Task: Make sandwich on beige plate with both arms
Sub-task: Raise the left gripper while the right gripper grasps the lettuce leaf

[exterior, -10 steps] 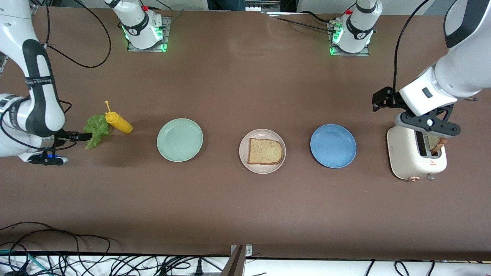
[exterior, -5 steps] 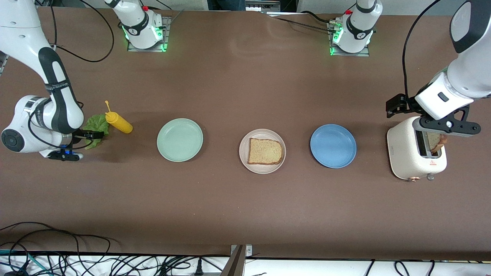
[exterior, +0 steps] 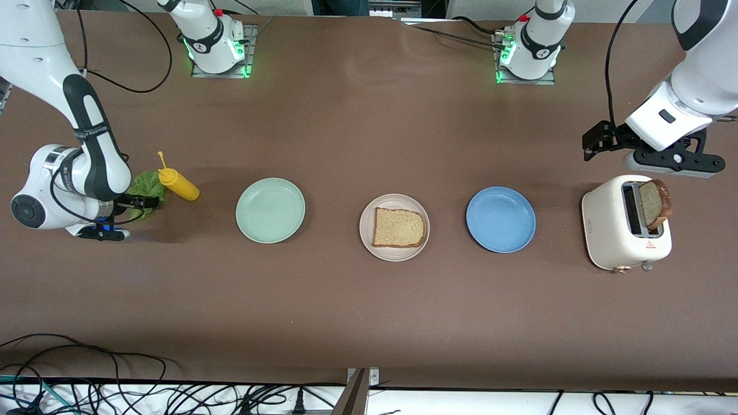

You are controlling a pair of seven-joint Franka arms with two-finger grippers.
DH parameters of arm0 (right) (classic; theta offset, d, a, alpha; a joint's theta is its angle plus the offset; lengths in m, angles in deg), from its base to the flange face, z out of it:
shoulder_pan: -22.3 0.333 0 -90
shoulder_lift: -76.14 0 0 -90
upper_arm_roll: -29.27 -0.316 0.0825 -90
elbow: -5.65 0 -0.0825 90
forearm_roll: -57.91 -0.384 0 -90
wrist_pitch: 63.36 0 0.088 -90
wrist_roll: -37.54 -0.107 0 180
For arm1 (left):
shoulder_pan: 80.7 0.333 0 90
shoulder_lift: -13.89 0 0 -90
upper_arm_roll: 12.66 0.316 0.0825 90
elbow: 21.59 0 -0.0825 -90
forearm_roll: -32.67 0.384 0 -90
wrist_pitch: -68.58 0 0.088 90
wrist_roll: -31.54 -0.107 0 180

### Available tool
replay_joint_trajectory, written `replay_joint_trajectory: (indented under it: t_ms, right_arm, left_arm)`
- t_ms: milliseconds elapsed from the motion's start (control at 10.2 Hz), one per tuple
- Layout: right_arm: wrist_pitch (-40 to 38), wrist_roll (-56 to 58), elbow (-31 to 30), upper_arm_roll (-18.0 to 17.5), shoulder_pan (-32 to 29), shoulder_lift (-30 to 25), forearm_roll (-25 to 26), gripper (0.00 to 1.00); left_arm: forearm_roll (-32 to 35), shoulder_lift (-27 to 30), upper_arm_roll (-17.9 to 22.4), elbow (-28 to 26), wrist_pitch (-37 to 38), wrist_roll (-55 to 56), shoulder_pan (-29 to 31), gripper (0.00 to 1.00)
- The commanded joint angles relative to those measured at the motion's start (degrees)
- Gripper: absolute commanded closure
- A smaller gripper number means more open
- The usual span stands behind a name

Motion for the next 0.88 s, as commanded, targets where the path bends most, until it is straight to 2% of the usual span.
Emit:
replay_joint_trajectory:
  t_ms: [0,98,196,588,785]
  right_arm:
    - [0.8,-0.9,-0.6,-0.4,-0.3,-0.2,1.2,0.77]
    - [0.8,-0.9,-0.6,-0.4,-0.3,-0.3,1.2,0.95]
    - [0.7,-0.9,-0.6,-0.4,-0.3,-0.2,1.2,1.00]
    - [-0.7,0.0,0.0,-0.5,-0.2,-2.4,1.2,1.00]
    - [-6.0,1.3,3.0,-0.8,0.1,-5.8,1.2,1.00]
  left_arm:
    - [-0.7,0.6,0.1,-0.6,0.2,0.4,-0.2,0.00]
    - [-0.9,0.6,0.2,-0.6,0.2,0.4,0.1,0.00]
    - [-1.0,0.6,0.2,-0.6,0.2,0.4,0.2,0.00]
    - [-1.0,0.6,0.2,-0.6,0.5,0.3,0.4,0.00]
    - [-1.0,0.6,0.2,-0.6,0.5,0.4,0.4,0.00]
